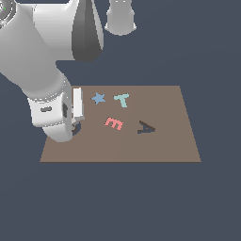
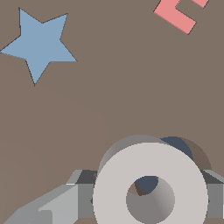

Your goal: Insert a designated object into the corresponding slot on a board.

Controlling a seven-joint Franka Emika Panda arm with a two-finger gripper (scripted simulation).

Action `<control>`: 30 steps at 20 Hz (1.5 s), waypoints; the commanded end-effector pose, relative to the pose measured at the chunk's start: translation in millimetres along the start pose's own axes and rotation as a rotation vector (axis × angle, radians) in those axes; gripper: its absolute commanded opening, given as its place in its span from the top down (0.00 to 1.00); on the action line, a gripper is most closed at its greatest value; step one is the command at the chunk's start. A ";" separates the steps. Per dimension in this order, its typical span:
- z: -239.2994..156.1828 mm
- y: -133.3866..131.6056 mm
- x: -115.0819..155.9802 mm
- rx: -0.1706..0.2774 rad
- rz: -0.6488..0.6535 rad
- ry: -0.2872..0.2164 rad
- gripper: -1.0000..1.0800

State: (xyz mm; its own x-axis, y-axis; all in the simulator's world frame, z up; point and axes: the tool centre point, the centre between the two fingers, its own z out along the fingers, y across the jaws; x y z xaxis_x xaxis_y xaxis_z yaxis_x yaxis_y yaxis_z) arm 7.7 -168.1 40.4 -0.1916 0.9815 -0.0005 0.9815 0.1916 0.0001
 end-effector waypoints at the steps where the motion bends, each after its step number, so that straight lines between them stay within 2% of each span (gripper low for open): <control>1: -0.3 8.9 -2.3 0.000 -0.048 0.000 1.00; 10: -0.4 26.3 -4.7 0.000 -0.138 0.000 1.00; 21: 9.6 27.8 -4.3 -0.004 -0.139 0.000 1.00; 22: 9.6 27.8 -4.3 -0.004 -0.139 0.000 0.04; 30: 9.6 27.8 -4.3 -0.004 -0.139 0.000 0.04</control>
State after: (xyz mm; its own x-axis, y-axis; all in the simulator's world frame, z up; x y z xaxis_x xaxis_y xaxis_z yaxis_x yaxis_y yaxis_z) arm 35.8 -167.0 30.8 -0.3260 0.9454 -0.0007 0.9454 0.3260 0.0038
